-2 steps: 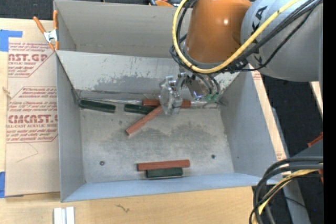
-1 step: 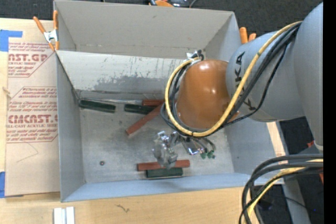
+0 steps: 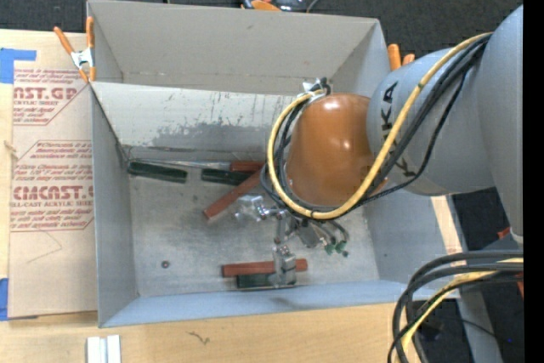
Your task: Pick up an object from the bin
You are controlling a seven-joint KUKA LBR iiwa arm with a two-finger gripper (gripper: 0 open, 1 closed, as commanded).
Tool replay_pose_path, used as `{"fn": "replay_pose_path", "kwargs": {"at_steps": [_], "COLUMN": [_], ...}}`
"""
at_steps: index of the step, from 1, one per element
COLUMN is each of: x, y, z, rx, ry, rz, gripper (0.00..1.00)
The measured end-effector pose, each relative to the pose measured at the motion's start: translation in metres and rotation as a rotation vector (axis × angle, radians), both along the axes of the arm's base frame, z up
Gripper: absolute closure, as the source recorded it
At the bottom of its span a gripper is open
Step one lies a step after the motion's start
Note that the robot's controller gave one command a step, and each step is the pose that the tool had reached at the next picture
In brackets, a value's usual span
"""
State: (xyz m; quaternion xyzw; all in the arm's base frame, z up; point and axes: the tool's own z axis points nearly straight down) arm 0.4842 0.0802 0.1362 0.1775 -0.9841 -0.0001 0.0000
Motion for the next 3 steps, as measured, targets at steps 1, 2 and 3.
{"fn": "replay_pose_path", "kwargs": {"at_steps": [1,2,3], "x": [0.012,0.015,0.054], "y": [-0.013,-0.012,-0.003], "z": [-0.070,-0.063,0.066], "rx": [0.000,0.001,0.001], "ry": [0.006,-0.003,-0.011], "rz": [-0.005,-0.004,0.016], "gripper": [0.00,1.00,1.00]}}
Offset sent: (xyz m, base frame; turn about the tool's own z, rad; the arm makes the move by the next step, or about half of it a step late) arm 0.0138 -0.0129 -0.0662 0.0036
